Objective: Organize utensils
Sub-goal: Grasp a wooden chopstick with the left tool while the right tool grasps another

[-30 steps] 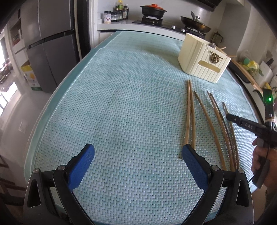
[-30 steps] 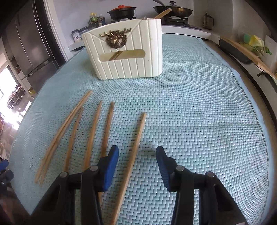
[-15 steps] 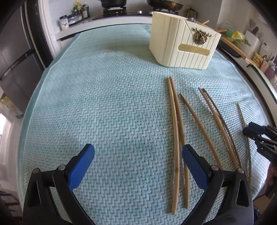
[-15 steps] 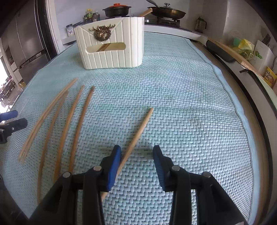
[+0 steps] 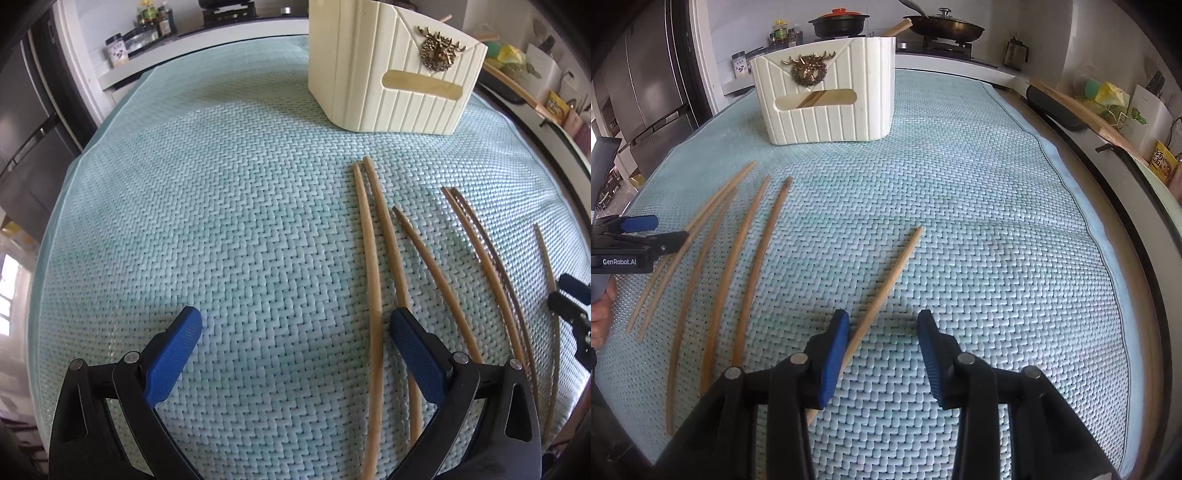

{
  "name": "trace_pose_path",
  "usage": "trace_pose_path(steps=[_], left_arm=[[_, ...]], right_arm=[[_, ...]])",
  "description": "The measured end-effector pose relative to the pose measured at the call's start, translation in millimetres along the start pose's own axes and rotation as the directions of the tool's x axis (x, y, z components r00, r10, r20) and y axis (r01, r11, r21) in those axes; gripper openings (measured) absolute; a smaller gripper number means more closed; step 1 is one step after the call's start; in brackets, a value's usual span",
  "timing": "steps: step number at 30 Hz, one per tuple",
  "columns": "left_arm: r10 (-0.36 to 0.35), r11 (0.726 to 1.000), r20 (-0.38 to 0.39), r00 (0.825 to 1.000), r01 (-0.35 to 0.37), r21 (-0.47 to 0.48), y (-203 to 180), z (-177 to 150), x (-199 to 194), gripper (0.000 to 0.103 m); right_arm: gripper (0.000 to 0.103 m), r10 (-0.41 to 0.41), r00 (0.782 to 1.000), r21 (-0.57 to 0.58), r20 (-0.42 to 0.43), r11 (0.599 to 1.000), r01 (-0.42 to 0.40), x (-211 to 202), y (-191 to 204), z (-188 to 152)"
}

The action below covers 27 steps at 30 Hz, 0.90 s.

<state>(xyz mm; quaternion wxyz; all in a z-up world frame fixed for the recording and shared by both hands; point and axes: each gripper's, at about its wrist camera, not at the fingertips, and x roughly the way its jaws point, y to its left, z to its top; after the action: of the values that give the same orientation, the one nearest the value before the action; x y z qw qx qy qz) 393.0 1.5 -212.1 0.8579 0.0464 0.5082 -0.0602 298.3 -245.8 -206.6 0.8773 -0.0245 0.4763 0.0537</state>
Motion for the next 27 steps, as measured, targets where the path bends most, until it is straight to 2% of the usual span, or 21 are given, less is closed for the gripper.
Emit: trace_pose_path(steps=[3,10,13,15,16,18,19,21,24,27], left_arm=[[0.025,1.0,-0.009,1.0,-0.025,-0.017,8,-8,-5,0.102],[0.029,0.995,-0.009,1.0,-0.03,-0.096,28,-52,-27,0.099],[0.019,0.997,0.005,1.0,-0.019,-0.074,22,-63,-38,0.08],[0.004,0.999,0.012,1.0,-0.003,-0.053,15,-68,-44,0.061],[-0.002,0.999,0.017,1.0,0.003,-0.041,12,-69,-46,0.056],[-0.008,1.0,0.026,1.0,0.009,-0.024,6,-72,-49,0.038],[-0.008,1.0,0.028,1.0,0.009,-0.018,4,-74,-51,0.034],[-0.014,1.0,0.024,1.0,0.014,-0.014,2,-75,-53,0.02],[-0.033,0.999,0.012,0.999,0.033,-0.019,3,-79,-56,0.011],[-0.061,0.998,-0.001,0.998,0.061,-0.035,1,-87,-62,0.01]], right_arm=[[0.038,-0.019,1.0,-0.003,-0.003,1.0,0.019,-2,-1,-4],[0.038,-0.055,0.998,-0.007,-0.005,0.998,0.055,-13,-15,-19],[0.038,-0.055,0.998,0.003,-0.008,0.998,0.055,-15,-20,-22],[0.038,-0.038,0.999,0.006,-0.001,0.999,0.038,-15,-21,-23],[0.038,-0.024,1.0,0.002,0.004,1.0,0.024,-15,-21,-24],[0.032,0.002,1.0,-0.027,0.018,1.0,-0.002,-15,-17,-24],[0.03,0.007,1.0,-0.053,0.021,0.999,-0.006,-14,-14,-23],[0.028,0.014,1.0,-0.104,0.018,0.995,-0.012,-14,-11,-22],[0.028,0.031,0.999,-0.149,-0.005,0.988,-0.032,-15,-15,-21],[0.028,0.024,0.999,-0.205,-0.022,0.978,-0.028,-19,-21,-24]])
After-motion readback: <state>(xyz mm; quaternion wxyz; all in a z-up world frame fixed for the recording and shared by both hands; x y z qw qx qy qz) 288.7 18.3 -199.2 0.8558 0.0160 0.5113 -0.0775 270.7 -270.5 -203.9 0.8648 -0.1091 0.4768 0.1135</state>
